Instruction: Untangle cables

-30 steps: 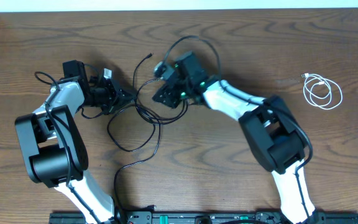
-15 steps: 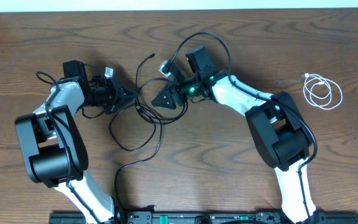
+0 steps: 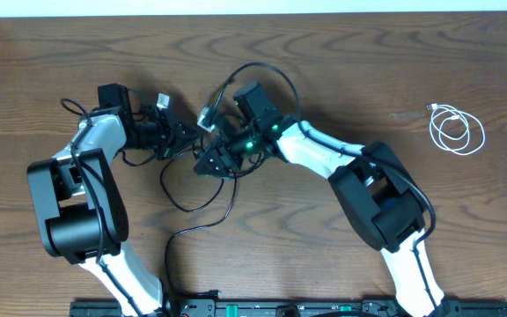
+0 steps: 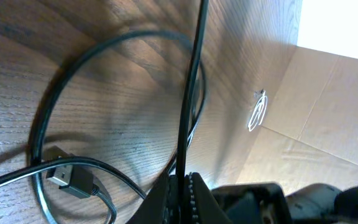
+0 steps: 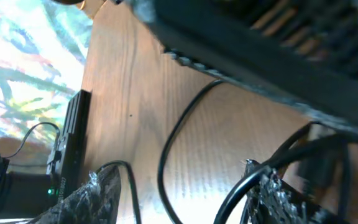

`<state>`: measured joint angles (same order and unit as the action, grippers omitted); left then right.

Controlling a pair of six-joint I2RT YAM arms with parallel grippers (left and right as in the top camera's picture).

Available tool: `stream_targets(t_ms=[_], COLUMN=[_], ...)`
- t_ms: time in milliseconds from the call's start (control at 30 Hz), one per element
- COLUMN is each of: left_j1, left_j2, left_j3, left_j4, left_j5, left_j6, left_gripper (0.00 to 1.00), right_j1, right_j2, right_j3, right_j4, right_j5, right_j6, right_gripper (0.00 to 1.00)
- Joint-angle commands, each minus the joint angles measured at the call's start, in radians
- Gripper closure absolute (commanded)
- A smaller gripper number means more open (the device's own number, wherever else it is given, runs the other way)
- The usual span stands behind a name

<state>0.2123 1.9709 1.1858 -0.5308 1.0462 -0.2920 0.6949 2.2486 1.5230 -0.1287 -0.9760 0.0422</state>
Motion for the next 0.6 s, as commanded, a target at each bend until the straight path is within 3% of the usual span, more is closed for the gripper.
stream_targets(t_ms=[0,67,233,567], left_j1=[-0.002,-0.002,-0.002,-0.002], left_j2=[0.006,0.006,0.006,0.006], left_j3=[-0.003,-0.003,-0.003,-0.003], left_j4=[0.002,0.002,0.005,0.010], left_j5=[0.020,0.019,0.016,0.016], left_j6=[-0.002,-0.002,-0.002,-0.002], left_gripper=[0.93,0.92,0.92,0.93], right_j1=[0.021,0.024,0.024,0.025], right_j2=[-0.037,-0.037,-0.037,-0.037], right_j3=[-0.004,-0.006,-0.007,-0.023], right_j4=[-0.005,-0.021,-0.032,-0.070], right_j5=[0.005,0.054,0.082,0.143], right_j6=[-0.002,-0.002,-0.002,-0.002], right_gripper=[0.41,0.43,0.62,0.61])
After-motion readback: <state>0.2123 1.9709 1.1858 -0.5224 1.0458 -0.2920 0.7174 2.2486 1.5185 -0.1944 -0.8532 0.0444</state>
